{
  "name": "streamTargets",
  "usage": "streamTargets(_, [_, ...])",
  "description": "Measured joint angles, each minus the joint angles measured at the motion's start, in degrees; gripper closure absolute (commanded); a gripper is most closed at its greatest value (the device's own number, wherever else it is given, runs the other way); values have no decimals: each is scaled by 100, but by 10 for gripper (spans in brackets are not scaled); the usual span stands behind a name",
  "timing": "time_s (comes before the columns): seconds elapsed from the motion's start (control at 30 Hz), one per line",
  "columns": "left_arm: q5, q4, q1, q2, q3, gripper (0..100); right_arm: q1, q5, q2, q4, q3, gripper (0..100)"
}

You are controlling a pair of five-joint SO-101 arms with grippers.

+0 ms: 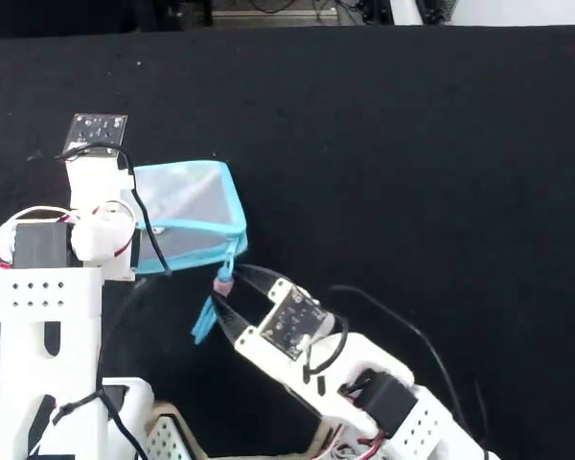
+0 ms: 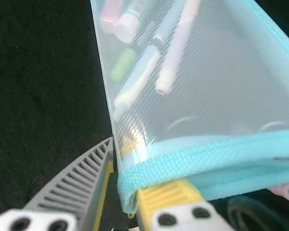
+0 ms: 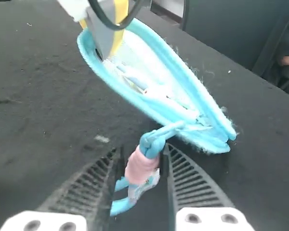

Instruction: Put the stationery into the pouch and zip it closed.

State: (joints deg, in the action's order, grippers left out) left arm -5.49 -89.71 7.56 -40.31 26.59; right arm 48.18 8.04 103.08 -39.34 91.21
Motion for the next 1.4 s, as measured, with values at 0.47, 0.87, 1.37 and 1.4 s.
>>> streamTargets(0.47, [0,0,0,0,0,970,-589,-571,0,88,0,882])
streamTargets(0.87, [0,0,0,0,0,970,-607,-607,0,396,88,982])
streamTargets(1.37, [9,0,-9,0,9,970,-1081,-607,0,404,88,987])
streamTargets(1.4, [9,0,-9,0,9,970,-1090,-607,0,404,88,987])
